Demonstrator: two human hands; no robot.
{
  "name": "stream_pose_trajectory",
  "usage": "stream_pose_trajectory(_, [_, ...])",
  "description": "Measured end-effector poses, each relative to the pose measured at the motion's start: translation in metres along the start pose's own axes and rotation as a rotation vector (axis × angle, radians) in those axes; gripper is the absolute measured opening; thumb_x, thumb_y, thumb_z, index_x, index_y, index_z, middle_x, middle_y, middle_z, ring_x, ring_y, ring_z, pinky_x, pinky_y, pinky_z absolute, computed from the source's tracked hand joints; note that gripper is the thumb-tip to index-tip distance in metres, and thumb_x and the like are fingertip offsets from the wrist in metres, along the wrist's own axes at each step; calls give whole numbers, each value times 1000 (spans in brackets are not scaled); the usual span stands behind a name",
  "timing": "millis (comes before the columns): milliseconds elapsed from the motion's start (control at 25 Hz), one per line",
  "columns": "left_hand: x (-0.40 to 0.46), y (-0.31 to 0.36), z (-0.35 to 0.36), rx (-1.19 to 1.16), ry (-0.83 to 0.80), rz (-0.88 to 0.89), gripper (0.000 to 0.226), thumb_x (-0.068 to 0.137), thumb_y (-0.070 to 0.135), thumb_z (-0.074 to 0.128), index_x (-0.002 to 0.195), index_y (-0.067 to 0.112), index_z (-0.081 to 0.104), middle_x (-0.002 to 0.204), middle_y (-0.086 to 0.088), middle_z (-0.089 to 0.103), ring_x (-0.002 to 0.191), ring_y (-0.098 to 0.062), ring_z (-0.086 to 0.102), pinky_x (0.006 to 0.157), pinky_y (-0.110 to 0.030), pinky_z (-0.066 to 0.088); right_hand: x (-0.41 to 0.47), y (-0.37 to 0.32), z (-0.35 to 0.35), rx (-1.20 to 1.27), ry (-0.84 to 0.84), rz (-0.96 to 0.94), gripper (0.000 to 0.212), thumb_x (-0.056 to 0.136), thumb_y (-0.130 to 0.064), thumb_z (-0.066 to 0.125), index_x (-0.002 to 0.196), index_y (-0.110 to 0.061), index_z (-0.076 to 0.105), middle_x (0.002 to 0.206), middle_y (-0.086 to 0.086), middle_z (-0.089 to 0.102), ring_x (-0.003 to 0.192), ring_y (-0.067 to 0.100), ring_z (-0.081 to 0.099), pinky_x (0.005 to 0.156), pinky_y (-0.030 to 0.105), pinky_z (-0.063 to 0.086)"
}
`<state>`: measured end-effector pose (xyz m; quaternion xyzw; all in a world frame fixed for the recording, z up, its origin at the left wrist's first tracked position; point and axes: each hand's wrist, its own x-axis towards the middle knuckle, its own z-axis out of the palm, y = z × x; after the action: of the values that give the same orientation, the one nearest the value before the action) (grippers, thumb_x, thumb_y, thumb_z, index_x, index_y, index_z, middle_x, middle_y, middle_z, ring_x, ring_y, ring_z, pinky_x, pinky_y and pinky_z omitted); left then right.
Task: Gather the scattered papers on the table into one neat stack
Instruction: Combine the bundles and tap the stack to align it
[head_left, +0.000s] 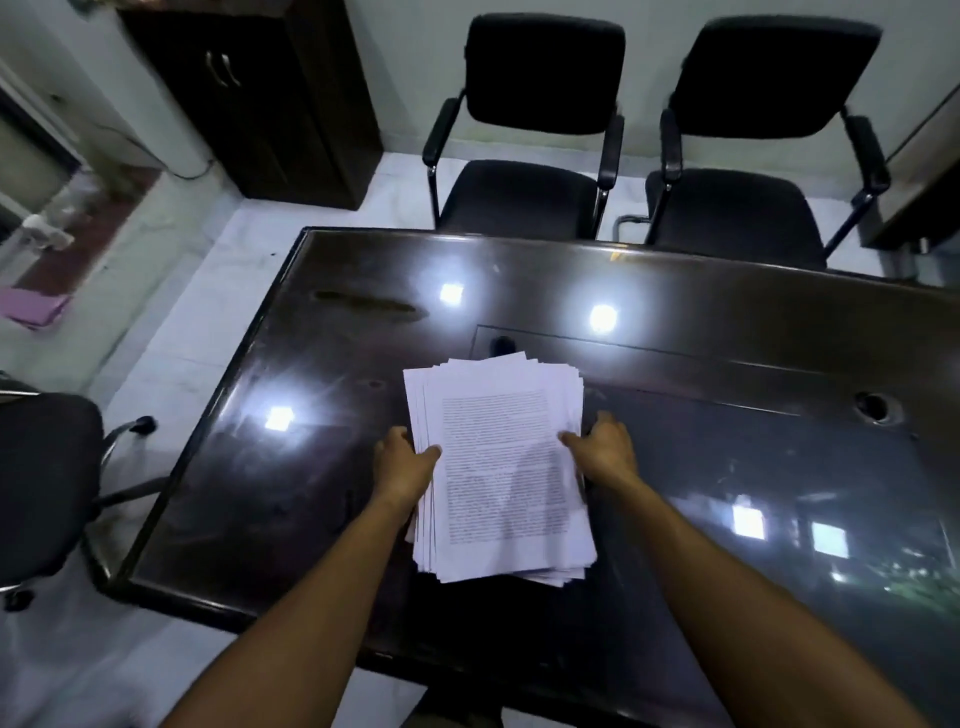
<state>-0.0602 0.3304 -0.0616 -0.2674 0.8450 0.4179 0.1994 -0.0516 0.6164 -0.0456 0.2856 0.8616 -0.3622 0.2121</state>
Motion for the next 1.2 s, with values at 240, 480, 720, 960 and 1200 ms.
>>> stream_pose_trajectory(240, [34,51,11,-10,-71,-35,86,73,57,69,138,4,50,144,-15,48,125,-36,55,104,-51,50,35,-22,18,66,58,33,97,70,-71,60,145,-12,49,148,14,49,136,37,47,109,51,46])
stream_pose_trajectory(480, [53,72,17,109,-113,-45,85,86,47,69,150,3,33,153,-17,34,137,-39,41,110,-52,43,41,-28,10,43,23,29,46,87,-43,70,122,-13,64,132,14,61,113,29,61,86,35,50])
stream_pose_trajectory(720, [54,81,26,175,-129,-26,93,87,53,68,152,2,26,155,-18,30,142,-39,34,114,-49,37,40,-36,20,-34,-25,-29,51,93,-38,63,138,-14,56,151,17,44,137,37,45,110,46,45])
stream_pose_trajectory(960, [64,70,13,-2,-60,-42,93,87,52,66,156,8,23,157,-13,24,141,-38,38,113,-56,39,25,-15,13,172,-7,138,75,90,-55,61,149,-13,43,151,12,50,129,34,57,102,54,52])
stream_pose_trajectory(1200, [46,72,24,-5,-169,87,92,97,45,60,163,16,4,170,-6,10,154,-32,16,123,-53,23,-44,-20,33,422,-33,-36,48,99,-28,62,144,-31,46,143,-9,57,128,19,58,107,44,50])
